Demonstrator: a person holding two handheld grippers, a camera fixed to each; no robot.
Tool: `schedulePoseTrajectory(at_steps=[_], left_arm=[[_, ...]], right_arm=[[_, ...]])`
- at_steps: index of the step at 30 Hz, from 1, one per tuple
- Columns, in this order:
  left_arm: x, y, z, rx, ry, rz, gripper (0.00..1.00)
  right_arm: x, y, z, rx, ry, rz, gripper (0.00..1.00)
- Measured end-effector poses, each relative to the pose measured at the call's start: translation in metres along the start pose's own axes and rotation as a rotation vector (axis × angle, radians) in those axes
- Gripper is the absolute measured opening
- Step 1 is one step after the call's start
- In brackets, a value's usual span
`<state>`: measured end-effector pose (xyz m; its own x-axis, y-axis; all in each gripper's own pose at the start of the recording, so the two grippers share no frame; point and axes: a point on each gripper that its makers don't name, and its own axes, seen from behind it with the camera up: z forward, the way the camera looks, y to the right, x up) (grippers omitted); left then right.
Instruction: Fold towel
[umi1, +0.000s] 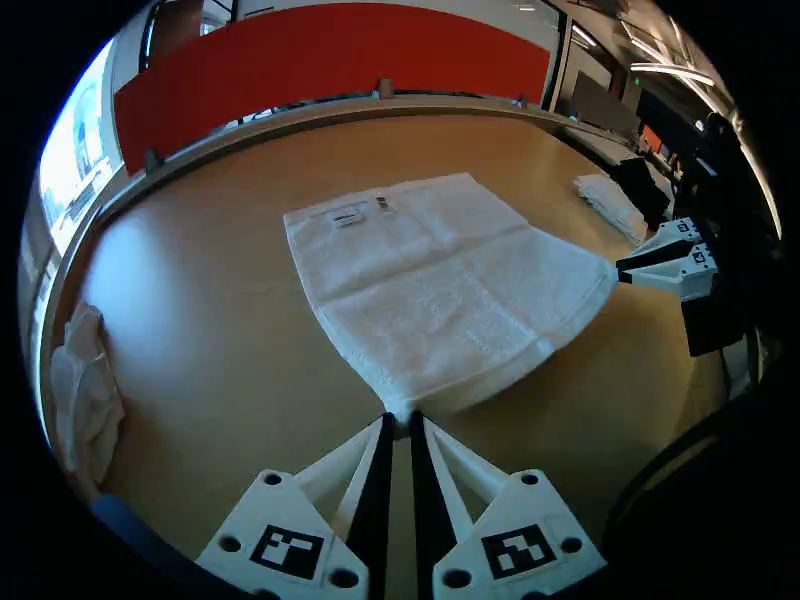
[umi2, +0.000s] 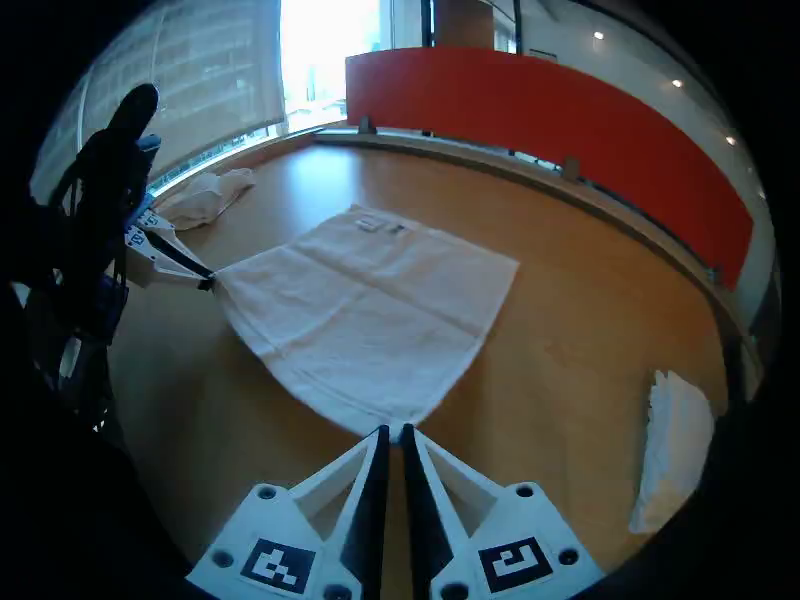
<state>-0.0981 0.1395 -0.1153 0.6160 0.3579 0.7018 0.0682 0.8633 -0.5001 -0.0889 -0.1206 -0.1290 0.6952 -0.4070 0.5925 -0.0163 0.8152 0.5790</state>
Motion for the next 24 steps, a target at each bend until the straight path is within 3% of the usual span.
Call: schedulePoseTrajectory(at_steps=[12, 24], left_arm=[[0.008, 0.002, -0.019, -0.008, 0.006, -0.003, 0.12], [0.004, 0.017, -0.045, -0.044, -0.017, -0.025, 0.12]], right_arm=[[0.016, -0.007, -0.028, 0.009, 0.026, -0.006, 0.10], [0.024, -0.011, -0.055, 0.004, 0.039, 0.011, 0.10]])
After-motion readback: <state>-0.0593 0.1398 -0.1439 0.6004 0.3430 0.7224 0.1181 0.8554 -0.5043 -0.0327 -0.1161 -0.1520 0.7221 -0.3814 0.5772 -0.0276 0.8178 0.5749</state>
